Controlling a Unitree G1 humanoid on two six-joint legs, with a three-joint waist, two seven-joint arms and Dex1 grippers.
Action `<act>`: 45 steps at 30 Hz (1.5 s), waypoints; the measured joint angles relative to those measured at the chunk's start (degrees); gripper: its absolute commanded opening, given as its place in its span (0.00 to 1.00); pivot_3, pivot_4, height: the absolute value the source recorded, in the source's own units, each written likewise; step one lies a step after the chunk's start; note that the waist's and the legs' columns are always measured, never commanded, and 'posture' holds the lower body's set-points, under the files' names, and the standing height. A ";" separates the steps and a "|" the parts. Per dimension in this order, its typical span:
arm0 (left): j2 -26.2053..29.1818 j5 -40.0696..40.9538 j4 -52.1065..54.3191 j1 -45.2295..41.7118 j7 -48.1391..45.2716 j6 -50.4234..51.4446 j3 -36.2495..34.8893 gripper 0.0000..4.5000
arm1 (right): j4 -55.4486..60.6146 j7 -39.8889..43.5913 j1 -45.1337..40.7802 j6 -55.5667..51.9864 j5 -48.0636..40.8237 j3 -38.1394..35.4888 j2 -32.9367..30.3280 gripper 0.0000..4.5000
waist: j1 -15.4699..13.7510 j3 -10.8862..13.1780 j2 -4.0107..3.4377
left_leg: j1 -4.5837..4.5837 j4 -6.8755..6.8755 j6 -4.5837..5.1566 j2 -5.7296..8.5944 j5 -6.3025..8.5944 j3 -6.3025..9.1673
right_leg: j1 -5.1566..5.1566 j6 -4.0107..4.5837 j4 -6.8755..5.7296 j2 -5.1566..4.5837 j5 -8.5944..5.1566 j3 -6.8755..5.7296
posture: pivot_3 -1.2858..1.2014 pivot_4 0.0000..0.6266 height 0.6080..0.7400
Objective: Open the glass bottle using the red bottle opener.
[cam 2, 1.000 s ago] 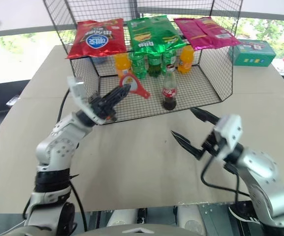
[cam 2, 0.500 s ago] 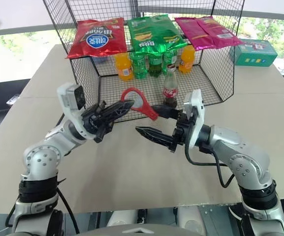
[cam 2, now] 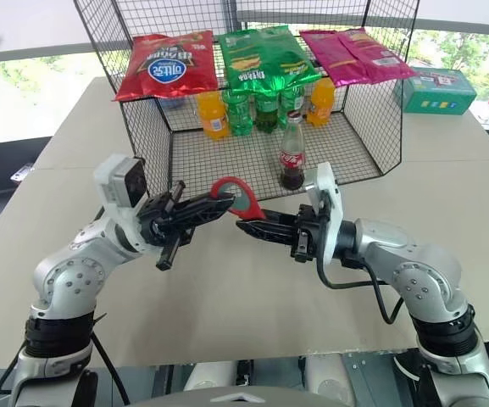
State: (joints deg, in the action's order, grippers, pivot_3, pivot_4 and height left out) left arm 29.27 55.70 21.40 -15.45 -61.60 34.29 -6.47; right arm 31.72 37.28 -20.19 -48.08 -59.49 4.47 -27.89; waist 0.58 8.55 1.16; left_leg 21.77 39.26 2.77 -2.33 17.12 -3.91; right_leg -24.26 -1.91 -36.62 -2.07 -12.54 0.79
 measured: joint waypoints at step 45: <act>-24.78 -45.46 -75.59 -44.51 16.57 -39.01 12.47 0.81 | 11.12 -15.30 25.17 10.72 7.31 -18.41 -1.71 0.00 | -1.39 0.02 0.02 | 0.57 -0.04 0.11 0.07 0.06 0.08 | -0.01 -0.32 0.76 0.06 0.18 -0.38 | 0.52 0.24 1.00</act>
State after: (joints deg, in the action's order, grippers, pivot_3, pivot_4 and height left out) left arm 4.49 10.24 -54.19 -59.96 -45.03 -4.72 5.99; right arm 42.84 21.98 4.98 -37.36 -52.18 -13.94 -29.61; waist -0.81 8.56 1.18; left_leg 22.34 39.21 2.88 -2.26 17.18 -3.83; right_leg -24.26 -2.23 -35.86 -2.01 -12.35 0.41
